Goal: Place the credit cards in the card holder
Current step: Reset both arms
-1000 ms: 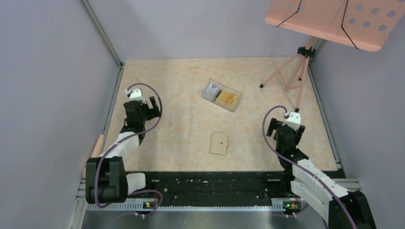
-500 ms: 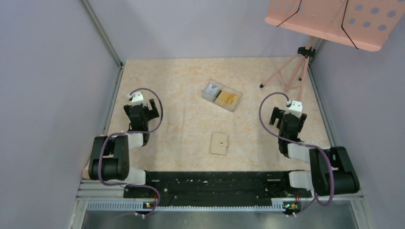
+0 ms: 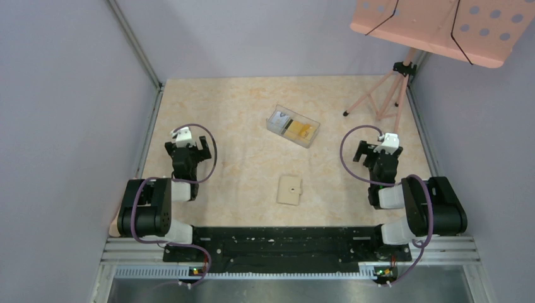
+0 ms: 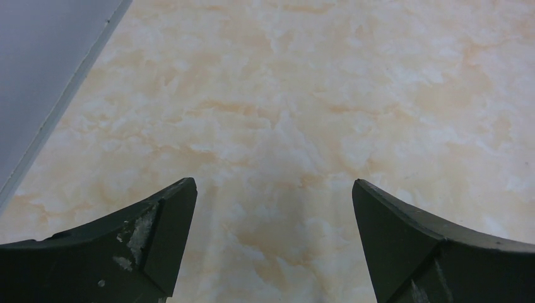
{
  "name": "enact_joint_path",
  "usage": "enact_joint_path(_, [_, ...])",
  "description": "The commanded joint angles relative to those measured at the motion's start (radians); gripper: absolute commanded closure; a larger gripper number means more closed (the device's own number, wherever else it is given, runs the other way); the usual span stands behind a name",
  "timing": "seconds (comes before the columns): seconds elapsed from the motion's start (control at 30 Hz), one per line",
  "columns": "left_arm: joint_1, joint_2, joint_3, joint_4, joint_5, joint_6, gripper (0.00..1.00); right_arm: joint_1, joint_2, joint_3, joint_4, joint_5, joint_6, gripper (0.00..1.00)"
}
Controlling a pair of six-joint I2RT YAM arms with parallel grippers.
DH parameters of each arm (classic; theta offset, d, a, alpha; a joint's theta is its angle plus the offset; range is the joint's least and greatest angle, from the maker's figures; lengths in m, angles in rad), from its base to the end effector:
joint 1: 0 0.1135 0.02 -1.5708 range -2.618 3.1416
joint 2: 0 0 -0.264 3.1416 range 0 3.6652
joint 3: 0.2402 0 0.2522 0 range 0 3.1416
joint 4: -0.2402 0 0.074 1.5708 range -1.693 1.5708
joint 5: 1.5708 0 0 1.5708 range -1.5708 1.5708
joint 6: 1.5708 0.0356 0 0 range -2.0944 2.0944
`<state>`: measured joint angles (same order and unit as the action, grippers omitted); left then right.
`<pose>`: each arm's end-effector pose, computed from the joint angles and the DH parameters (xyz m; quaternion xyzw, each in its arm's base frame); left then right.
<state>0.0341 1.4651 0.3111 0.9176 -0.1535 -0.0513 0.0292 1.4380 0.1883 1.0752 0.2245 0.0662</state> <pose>0.2520 0.0140 0.1508 -0.0808 0.7805 0.0549 0.6175 0.2265 -0.0013 0.1428 0.0861 0.7597 -0.0553 0.6421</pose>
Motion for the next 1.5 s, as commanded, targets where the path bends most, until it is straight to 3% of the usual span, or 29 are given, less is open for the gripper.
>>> enact_joint_path(0.0, [-0.002,0.007,-0.01,0.155,0.013,0.016,0.01,-0.011,0.004,0.0,0.107,-0.068,-0.022,0.07])
enact_joint_path(0.1, [-0.002,0.006,-0.01,0.15,0.013,0.016,0.01,-0.011,0.01,-0.009,0.142,-0.073,-0.024,0.01])
enact_joint_path(1.47, [-0.003,0.01,-0.01,0.153,0.013,0.016,0.01,-0.012,0.013,-0.006,0.14,-0.069,-0.024,0.01])
